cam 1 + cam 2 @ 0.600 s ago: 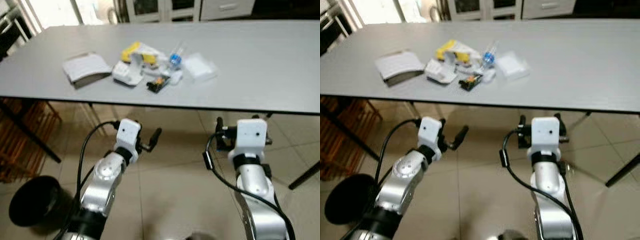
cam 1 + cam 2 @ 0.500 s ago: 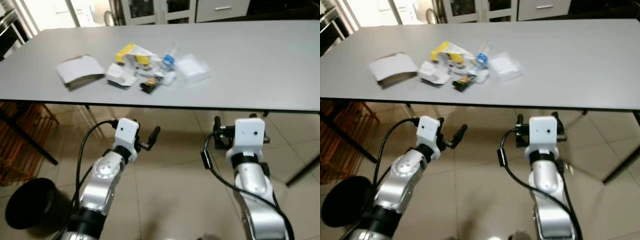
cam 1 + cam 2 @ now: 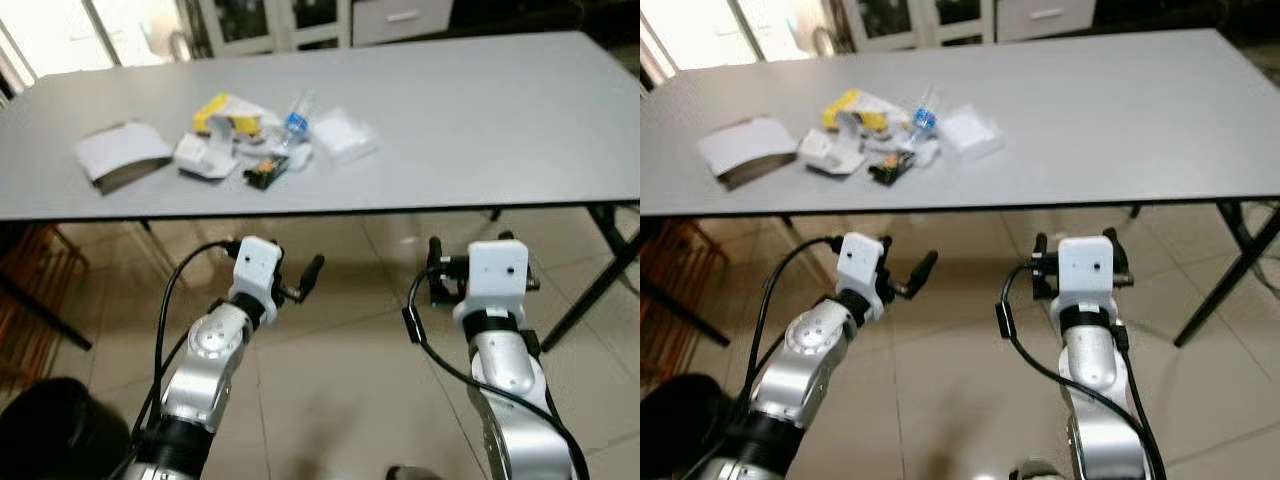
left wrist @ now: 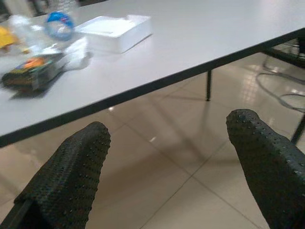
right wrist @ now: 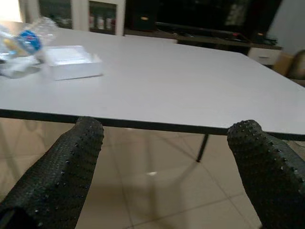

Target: Picking trash to rubbish bin

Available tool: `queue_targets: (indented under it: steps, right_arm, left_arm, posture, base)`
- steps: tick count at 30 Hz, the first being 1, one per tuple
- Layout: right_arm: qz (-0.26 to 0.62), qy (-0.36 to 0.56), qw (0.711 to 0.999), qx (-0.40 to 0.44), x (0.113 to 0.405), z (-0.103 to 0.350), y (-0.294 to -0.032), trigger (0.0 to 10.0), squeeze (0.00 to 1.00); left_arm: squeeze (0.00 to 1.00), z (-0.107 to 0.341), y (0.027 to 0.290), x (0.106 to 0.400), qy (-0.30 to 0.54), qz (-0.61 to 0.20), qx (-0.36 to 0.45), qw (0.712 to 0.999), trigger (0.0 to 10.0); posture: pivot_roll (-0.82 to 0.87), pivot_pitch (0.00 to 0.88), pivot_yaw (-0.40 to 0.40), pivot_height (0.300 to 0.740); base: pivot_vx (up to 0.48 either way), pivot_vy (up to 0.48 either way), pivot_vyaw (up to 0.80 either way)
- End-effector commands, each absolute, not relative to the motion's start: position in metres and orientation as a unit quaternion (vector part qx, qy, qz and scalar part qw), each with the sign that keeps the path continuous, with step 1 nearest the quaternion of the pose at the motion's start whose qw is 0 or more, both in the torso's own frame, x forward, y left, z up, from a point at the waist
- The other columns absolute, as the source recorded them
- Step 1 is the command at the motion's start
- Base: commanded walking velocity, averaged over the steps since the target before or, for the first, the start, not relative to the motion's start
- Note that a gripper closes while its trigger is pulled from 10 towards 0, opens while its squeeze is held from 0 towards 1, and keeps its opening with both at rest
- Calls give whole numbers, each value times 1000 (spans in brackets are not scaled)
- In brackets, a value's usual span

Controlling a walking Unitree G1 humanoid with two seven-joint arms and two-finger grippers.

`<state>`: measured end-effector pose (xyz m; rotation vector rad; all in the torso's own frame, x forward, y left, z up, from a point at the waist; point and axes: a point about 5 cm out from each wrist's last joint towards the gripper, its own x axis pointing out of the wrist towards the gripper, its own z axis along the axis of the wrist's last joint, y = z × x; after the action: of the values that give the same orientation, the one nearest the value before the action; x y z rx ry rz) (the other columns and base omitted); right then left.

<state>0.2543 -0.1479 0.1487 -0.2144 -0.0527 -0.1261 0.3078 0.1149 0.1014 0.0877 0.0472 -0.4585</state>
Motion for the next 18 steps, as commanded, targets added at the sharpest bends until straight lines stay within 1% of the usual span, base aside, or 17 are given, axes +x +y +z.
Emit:
queue_targets:
  steps: [1,18]
  right_arm:
    - [-62,-34,991,-111,255,152,-147,10000,0]
    - [-59,-33,991,-114,255,151,-145,10000,0]
  left_arm:
    - [16,101,116,308,24,-226,49,973,10000]
    - [12,103,118,308,22,-227,53,972,10000]
  posture:
    - [-133,98,114,740]
    - [-131,95,117,740]
  base:
    - [480,0,0]
    - [480,0,0]
